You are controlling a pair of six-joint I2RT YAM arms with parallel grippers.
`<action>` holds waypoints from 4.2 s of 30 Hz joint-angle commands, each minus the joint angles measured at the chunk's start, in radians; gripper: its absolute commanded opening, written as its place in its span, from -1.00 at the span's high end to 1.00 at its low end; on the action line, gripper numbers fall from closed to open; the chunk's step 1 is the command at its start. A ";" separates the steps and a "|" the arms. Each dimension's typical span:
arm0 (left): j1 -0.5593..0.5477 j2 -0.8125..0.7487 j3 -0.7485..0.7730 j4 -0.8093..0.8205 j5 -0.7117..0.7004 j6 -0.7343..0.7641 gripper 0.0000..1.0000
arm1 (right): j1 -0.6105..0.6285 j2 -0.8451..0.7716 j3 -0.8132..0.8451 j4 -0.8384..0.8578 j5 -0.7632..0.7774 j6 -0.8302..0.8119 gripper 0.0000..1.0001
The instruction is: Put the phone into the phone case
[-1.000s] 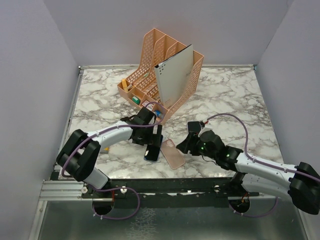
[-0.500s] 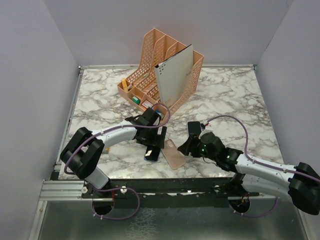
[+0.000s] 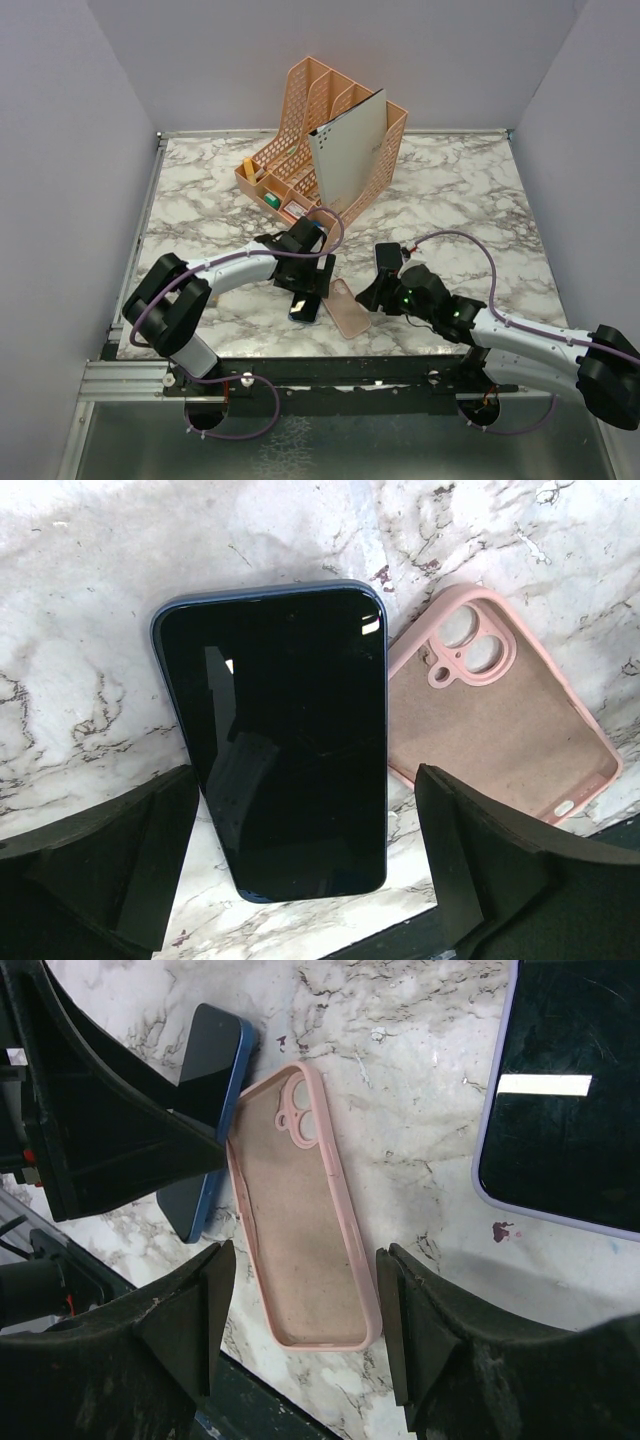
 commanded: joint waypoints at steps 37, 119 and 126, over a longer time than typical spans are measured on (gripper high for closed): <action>-0.029 0.043 -0.023 -0.050 -0.120 -0.026 -0.79 | 0.006 0.054 -0.041 0.097 -0.030 -0.004 -0.26; -0.035 -0.228 -0.025 0.036 0.112 -0.326 0.66 | 0.058 0.078 -0.143 0.383 -0.107 0.244 0.00; -0.029 -0.239 -0.006 0.055 0.090 -0.353 0.66 | 0.098 0.022 -0.203 0.570 -0.146 0.230 -0.12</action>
